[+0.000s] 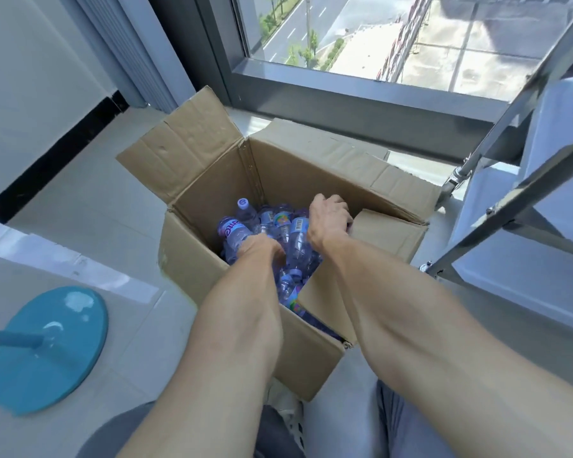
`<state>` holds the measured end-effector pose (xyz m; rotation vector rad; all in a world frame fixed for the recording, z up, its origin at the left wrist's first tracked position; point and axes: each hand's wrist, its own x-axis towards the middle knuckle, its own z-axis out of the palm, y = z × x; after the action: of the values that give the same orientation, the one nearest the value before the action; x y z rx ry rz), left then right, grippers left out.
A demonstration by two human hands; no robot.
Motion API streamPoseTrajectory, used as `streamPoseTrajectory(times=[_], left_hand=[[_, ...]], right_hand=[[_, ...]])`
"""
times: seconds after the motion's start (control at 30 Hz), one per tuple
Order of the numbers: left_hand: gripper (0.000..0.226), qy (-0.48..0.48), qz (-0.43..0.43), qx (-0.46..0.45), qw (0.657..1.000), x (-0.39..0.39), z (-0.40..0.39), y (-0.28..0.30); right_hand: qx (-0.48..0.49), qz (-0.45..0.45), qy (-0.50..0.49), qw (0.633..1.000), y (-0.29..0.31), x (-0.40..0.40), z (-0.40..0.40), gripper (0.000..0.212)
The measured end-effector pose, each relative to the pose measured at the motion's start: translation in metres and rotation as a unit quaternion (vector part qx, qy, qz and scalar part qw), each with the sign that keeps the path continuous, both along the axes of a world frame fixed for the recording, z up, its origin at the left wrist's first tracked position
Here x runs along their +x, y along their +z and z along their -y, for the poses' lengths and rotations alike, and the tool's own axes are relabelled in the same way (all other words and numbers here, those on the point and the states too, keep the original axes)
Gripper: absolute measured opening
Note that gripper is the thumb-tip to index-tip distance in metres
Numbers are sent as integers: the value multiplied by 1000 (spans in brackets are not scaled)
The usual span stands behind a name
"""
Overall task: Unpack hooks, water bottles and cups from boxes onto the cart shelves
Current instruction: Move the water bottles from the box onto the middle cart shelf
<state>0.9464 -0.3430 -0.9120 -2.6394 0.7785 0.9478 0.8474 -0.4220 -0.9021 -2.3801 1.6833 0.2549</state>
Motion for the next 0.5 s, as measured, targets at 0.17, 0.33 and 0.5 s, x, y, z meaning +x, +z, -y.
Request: streamPoseTrajectory(times=[0.17,0.33,0.5], left_hand=[[70,118,18,-134,984,-17,-37,16],[47,363,-92,-360,855,-52,-50,71],[21,480,-328,-510,633,-82,-58,119]], right_hand=[[-12,230,-117,966,30,-27,-27,56],[81,519,-416,742,85,-39,-54,66],[151,653,-495,554,110,-70,-93,61]])
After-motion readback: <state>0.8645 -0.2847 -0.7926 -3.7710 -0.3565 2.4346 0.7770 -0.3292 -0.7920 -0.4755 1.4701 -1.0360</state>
